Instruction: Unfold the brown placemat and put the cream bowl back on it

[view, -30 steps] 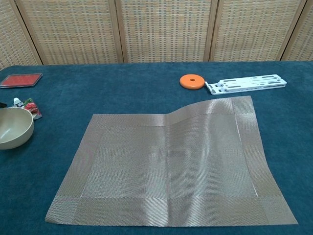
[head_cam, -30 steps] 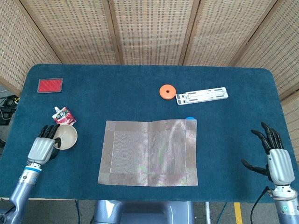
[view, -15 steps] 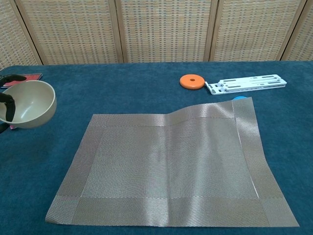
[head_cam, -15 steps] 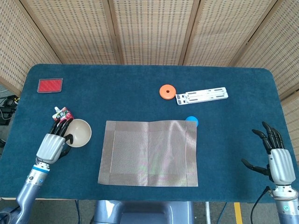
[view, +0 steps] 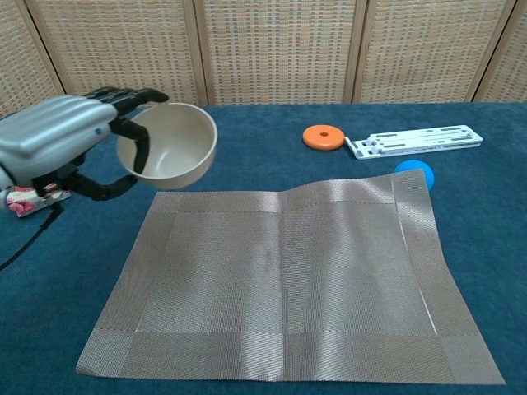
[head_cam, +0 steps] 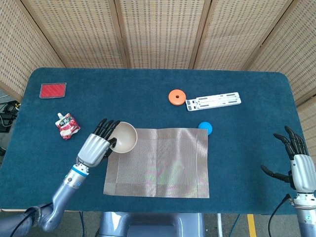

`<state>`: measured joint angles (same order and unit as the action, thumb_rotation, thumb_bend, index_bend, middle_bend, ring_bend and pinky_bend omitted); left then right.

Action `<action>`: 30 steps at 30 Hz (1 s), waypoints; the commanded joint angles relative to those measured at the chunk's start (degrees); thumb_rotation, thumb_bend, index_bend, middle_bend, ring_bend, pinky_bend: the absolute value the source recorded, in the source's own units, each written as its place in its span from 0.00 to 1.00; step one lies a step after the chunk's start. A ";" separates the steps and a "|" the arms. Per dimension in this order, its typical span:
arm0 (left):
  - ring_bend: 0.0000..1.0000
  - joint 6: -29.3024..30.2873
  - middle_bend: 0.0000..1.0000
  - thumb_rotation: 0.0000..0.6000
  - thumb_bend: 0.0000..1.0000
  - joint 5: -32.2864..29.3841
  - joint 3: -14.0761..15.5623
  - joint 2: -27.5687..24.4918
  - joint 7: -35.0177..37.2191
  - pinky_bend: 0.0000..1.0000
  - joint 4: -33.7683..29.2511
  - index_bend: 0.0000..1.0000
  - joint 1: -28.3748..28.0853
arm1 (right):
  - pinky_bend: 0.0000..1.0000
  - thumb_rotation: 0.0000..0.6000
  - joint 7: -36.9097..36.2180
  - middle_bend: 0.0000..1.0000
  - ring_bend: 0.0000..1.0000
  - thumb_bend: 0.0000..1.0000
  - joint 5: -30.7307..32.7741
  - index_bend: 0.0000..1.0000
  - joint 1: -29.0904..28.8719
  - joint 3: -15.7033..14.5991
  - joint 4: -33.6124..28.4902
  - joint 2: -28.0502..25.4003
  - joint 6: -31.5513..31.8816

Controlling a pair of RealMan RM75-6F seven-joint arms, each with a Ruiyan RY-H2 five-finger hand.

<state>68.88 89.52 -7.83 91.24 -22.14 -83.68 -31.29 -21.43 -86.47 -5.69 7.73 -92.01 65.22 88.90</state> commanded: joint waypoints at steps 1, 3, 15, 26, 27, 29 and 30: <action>0.00 -2.32 0.00 1.00 0.48 -1.53 -1.83 2.24 -2.49 0.00 -0.21 0.69 -2.43 | 0.00 1.00 -0.46 0.00 0.00 0.22 0.34 0.20 -0.07 0.18 0.19 -0.15 -0.26; 0.00 -3.74 0.00 1.00 0.48 -2.46 -2.59 3.45 -3.83 0.00 0.11 0.69 -3.81 | 0.00 1.00 -0.84 0.00 0.00 0.22 0.72 0.20 -0.15 0.35 0.39 -0.19 -0.54; 0.00 -12.08 0.00 1.00 0.48 -8.46 -4.30 14.01 -9.46 0.00 7.34 0.68 -11.59 | 0.00 1.00 -4.07 0.00 0.00 0.22 3.48 0.20 -0.61 1.51 1.69 -0.87 -2.75; 0.00 -15.20 0.00 1.00 0.47 -11.69 -3.10 19.92 -9.74 0.00 13.21 0.66 -14.31 | 0.00 1.00 -5.42 0.00 0.00 0.22 4.43 0.20 -0.88 2.01 2.33 -1.09 -3.87; 0.00 -15.38 0.00 1.00 0.47 -11.89 -2.95 19.99 -9.84 0.00 13.30 0.65 -14.40 | 0.00 1.00 -5.43 0.00 0.00 0.22 4.40 0.20 -0.88 2.01 2.34 -1.10 -3.88; 0.00 -15.59 0.00 1.00 0.47 -12.11 -2.69 19.95 -10.10 0.00 13.35 0.64 -14.54 | 0.00 1.00 -5.38 0.00 0.00 0.22 4.35 0.20 -0.88 2.00 2.35 -1.08 -3.86; 0.00 -15.58 0.00 1.00 0.47 -12.19 -2.61 19.93 -10.23 0.00 13.35 0.63 -14.56 | 0.00 1.00 -5.36 0.00 0.00 0.22 4.32 0.20 -0.87 1.99 2.34 -1.07 -3.86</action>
<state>53.33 77.39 -10.50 111.19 -32.31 -70.35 -45.81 -26.80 -82.16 -6.56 9.72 -89.68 64.15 85.03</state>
